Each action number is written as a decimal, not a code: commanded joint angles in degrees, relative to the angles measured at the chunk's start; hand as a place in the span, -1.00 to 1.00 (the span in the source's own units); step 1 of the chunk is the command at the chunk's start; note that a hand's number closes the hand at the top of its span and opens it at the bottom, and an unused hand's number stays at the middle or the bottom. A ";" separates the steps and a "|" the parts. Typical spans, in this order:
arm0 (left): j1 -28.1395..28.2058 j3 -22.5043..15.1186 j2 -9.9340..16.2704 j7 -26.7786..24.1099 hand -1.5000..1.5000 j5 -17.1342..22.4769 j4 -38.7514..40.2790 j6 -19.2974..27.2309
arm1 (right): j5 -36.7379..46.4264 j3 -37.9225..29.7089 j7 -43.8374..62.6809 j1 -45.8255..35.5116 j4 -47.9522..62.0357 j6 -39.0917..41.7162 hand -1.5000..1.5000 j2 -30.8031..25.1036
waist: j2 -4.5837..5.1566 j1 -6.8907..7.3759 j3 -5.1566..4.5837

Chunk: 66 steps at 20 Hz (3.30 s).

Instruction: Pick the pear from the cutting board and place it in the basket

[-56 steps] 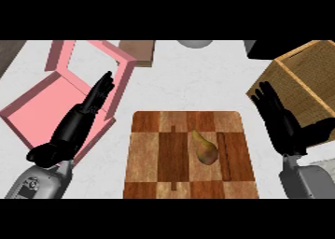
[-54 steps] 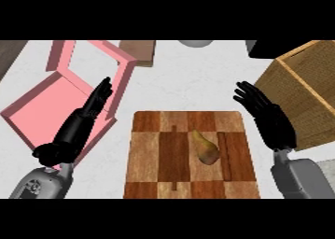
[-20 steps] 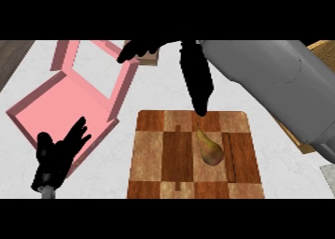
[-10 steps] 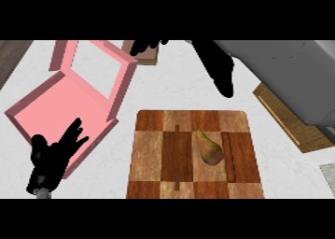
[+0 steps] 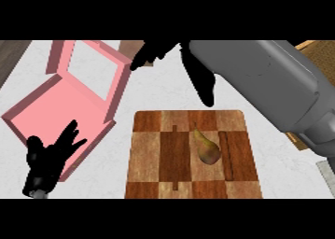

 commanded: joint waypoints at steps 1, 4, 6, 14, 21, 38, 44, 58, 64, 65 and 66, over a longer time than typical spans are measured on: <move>2.34 -1.22 -1.05 1.21 0.00 -0.84 4.25 -0.10 | 3.74 1.70 -5.38 4.66 -1.96 0.35 -1.00 1.56 | 0.29 -0.63 -0.65; 1.18 -0.64 -1.23 2.63 0.00 -0.30 3.99 -0.34 | 4.95 1.79 -5.49 8.42 -4.68 -2.14 -1.00 2.40 | -0.11 -1.68 -0.63; 3.45 -1.06 -1.57 1.41 0.00 -1.01 2.65 -0.02 | 7.70 2.72 -6.81 9.64 -4.11 -3.63 -1.00 2.90 | 0.01 -1.00 -0.63; 2.46 0.49 -1.93 0.26 0.00 -1.16 5.13 -0.65 | 15.34 7.90 -10.10 15.17 -6.11 -5.26 -1.00 3.59 | -0.08 -1.54 -0.65; 4.13 -0.99 -3.04 2.57 0.00 -2.34 0.70 0.14 | 19.82 8.54 -16.06 18.86 -6.98 -8.09 -1.00 1.89 | -0.27 -1.48 -0.62; 2.41 4.02 -0.82 1.30 0.00 -0.50 5.05 -4.79 | 31.14 11.50 -23.71 26.07 -2.70 -16.15 -1.00 4.45 | -0.21 -1.77 -0.66; 4.12 2.79 -3.57 -1.40 0.00 -3.08 5.98 -2.84 | 34.62 13.54 -23.74 26.66 -4.79 -13.35 -1.00 4.19 | -0.36 -2.05 -0.68; 4.91 3.55 -2.81 0.48 0.00 -3.48 3.24 -5.01 | 39.06 12.57 -27.29 29.35 -2.04 -15.92 -1.00 5.37 | -0.48 -1.97 -0.66; 4.55 2.42 -5.22 -0.36 0.00 -5.27 5.95 -3.71 | 41.53 13.14 -27.39 29.75 0.05 -17.92 1.00 7.64 | -0.29 -1.82 -0.68; 5.68 2.92 -5.41 0.13 0.00 -4.22 3.79 -3.66 | 42.48 14.59 -29.25 30.14 0.13 -18.68 1.00 7.68 | -0.26 -1.42 -0.66; 2.56 3.53 -4.43 2.09 0.00 -4.65 4.92 -3.50 | 43.95 15.79 -33.31 30.47 -1.23 -22.06 1.00 5.46 | -0.13 -1.71 -0.63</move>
